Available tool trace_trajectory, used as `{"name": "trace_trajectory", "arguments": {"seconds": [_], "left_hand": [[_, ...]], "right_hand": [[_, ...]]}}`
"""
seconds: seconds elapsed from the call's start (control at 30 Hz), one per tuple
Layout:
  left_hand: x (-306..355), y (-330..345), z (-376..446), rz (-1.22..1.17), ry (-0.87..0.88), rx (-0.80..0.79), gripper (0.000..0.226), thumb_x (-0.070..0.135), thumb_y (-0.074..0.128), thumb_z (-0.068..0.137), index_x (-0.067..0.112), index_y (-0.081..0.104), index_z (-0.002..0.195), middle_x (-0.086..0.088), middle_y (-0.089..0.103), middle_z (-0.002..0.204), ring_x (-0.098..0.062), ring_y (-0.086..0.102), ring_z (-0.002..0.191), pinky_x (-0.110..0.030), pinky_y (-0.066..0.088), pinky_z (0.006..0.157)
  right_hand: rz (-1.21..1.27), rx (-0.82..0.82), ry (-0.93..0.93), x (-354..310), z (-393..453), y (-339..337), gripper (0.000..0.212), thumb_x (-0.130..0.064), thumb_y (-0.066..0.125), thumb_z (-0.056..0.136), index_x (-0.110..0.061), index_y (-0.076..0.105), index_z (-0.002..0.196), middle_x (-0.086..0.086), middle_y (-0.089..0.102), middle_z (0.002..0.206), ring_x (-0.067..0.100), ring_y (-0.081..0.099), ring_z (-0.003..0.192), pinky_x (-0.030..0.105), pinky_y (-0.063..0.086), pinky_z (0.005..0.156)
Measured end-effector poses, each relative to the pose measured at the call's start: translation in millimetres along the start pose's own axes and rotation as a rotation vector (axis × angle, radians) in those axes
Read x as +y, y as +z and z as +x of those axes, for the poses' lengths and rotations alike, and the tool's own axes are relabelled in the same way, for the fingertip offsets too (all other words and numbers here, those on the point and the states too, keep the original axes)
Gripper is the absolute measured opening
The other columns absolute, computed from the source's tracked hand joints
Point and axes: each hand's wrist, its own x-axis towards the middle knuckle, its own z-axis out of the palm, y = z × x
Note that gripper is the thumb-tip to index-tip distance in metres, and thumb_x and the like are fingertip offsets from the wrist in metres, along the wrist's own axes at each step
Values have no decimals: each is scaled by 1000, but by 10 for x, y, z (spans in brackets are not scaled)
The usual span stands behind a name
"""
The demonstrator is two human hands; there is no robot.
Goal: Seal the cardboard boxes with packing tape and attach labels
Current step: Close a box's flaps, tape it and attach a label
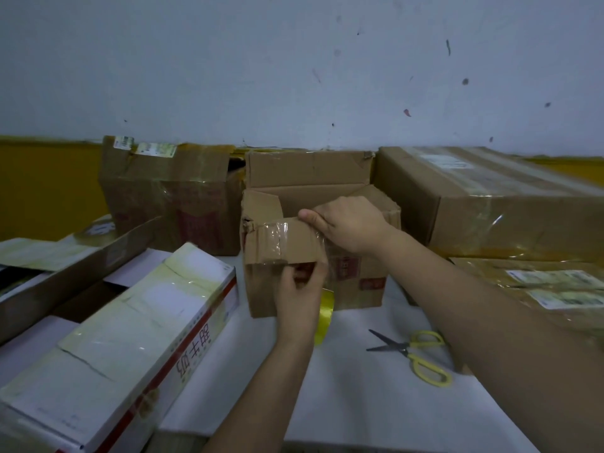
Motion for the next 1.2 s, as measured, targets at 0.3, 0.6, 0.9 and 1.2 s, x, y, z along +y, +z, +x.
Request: {"name": "trace_trajectory", "arguments": {"seconds": [0.3,0.6,0.9,1.2], "left_hand": [[136,-34,162,-497,-164,-245,17,15,62,96,13,67,112,-4,77,100,-16,73,91,-26,56,77],[176,-87,90,-413,-155,-234,27,15,68,92,4,68,117,-10,76,105,-21,73,92,-31,58,80],[342,-208,-70,-82,14,-244,48,48,73,76,14,76,108,4,78,100,-14,72,102,-32,54,96],[786,-375,-63,809,1146,110,23,41,67,88,18,69,89,4,63,91,-14,54,89,-26,37,78]], "right_hand": [[480,756,483,-259,-834,39,47,-38,33,105,-13,56,74,-1,58,72,18,55,67,35,42,62],[1679,343,994,-658,-990,163,43,-43,66,91,-3,71,104,16,75,100,29,72,96,42,57,90],[1750,356,792,-679,-1031,-22,23,-20,71,88,-2,71,101,6,77,88,16,74,81,23,57,68],[1612,392,806,-617,-864,-174,28,-31,74,87,-4,70,93,1,75,76,10,72,69,19,53,55]]}}
